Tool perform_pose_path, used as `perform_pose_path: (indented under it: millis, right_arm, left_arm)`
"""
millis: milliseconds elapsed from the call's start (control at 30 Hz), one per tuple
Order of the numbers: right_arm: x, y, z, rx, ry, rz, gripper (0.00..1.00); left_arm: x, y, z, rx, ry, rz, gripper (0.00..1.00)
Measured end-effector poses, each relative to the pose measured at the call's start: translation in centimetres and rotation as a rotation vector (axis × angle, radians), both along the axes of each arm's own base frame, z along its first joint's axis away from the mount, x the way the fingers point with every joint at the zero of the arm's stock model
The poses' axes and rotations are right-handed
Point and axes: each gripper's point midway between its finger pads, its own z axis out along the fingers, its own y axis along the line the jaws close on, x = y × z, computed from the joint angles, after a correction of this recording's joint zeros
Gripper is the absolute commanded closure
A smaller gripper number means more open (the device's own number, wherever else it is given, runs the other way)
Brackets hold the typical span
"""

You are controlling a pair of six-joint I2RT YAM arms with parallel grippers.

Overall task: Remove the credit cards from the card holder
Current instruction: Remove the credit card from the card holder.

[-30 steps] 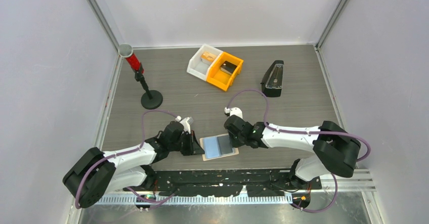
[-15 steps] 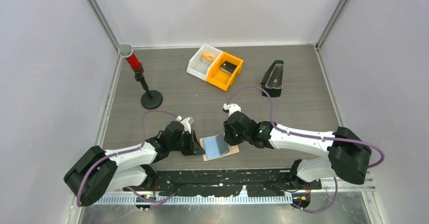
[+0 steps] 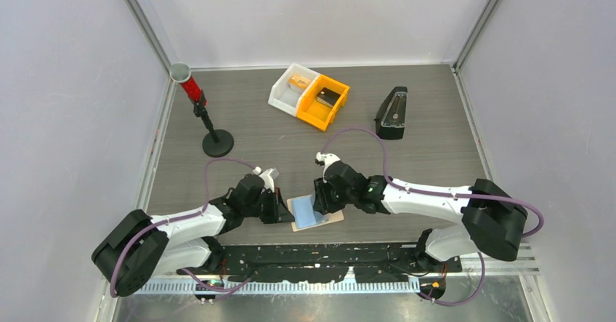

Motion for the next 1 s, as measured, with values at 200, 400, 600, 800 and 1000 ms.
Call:
perform_pose_path:
  millis: [200,400,600,800,1000]
  right_arm:
    - [-0.3,0.8,0.1,0.031,0.02,0.02,0.59]
    - [-0.9,1.7,0.0,0.059,0.045,0.043,0.58]
    - [-1.5,2.3,-0.3,0.068,0.072,0.056,0.57]
    - [-1.7,2.5,-0.2,0.079,0.083,0.058,0.53]
    - [-1.7,2.9,0.2,0.092,0.088,0.066,0.48]
  left_arm:
    - [0.0,0.0,0.1,-0.004,0.004,0.006,0.98]
    - [0.1,0.0,0.5,-0.017,-0.007,0.018,0.93]
    - [0.5,0.4,2.4,-0.041,-0.069,0.051,0.89]
    - [0.5,1.3,3.3,-0.038,-0.101,0.082,0.87]
    - [0.3,1.8,3.6,-0.023,-0.099,0.099,0.86]
